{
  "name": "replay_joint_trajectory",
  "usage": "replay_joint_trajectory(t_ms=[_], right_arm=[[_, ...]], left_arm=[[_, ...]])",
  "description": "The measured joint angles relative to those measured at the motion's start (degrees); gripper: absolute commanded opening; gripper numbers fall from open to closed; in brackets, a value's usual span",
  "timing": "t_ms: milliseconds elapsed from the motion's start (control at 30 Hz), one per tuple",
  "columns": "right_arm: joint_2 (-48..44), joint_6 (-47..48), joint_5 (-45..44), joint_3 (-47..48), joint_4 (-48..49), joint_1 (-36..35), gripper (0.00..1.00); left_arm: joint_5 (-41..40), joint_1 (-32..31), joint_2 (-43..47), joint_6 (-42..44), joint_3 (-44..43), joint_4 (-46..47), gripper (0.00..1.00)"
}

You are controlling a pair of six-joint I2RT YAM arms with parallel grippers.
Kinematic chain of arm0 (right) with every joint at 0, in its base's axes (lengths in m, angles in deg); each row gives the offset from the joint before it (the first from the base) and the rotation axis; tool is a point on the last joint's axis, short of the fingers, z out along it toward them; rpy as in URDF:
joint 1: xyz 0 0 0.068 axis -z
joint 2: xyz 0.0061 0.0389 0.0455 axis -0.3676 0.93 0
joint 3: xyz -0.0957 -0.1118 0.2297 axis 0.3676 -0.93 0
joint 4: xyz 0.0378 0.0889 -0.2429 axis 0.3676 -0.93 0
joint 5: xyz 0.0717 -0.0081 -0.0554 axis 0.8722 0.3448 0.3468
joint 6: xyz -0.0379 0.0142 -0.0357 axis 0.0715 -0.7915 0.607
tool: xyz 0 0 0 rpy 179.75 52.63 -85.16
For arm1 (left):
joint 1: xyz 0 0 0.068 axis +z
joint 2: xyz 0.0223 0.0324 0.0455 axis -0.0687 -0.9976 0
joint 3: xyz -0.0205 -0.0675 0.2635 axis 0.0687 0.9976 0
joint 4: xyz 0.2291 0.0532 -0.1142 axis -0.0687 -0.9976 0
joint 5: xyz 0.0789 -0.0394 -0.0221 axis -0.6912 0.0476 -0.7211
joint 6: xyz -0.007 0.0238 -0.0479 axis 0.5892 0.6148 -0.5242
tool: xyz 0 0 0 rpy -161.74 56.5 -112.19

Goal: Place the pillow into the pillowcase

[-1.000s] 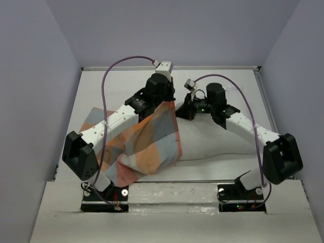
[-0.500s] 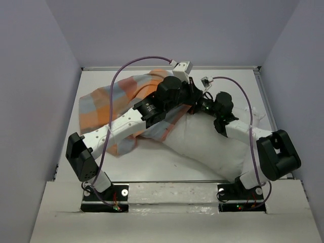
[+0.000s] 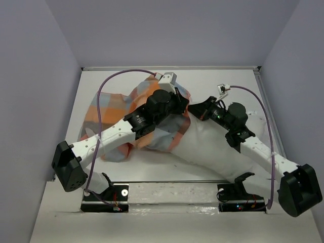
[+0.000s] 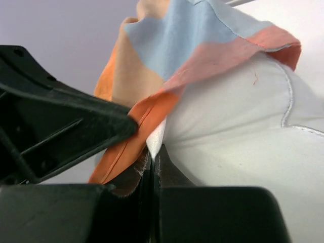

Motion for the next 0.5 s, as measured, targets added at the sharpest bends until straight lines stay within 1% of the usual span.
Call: replay_joint_trajectory(t_ms=[67,133,267,333,367,400,433,467,500], right_arm=[[-1.7,0.5,-1.9,-0.1,-2.7,0.0,0.0],[-1.0,2.1,-4.9,1.1,-6.0,0.0,0.0],[8.1,3.8,-8.2,6.6,-10.0,0.5,0.0],[13.7,4.0,-8.2,10.1,-11.2,1.5,0.0],[15.7,3.8,-8.4,11.4,-11.8,2.1,0.0],[17.7,3.7,-8.5,13.1,-12.3,2.6,0.0],[19.6,3.6,-8.2,14.8,-12.8,3.0,0.0],[21.1,3.5,-7.8,16.1,-13.5,3.2,0.04],[22.1,3.5,-8.4,16.9,-13.5,3.2,0.1]], left_arm=[[-0.2,0.7,-0.9,0.2,-0.3,0.1,0.0],[0.1,0.7,-3.4,0.3,-1.5,0.4,0.0],[-1.7,-2.9,-6.0,0.7,-1.4,1.5,0.0],[-5.5,-4.4,-5.6,1.1,0.9,2.2,0.0],[-6.1,-4.4,-5.1,0.7,2.5,3.3,0.04],[-6.8,-4.4,-4.3,0.3,4.8,4.0,0.32],[-7.5,-4.7,-3.4,0.0,6.8,4.2,0.48],[-8.1,-4.9,-2.7,-0.2,8.5,4.6,0.59],[-7.0,-5.3,-1.5,-0.9,10.2,4.2,0.73]])
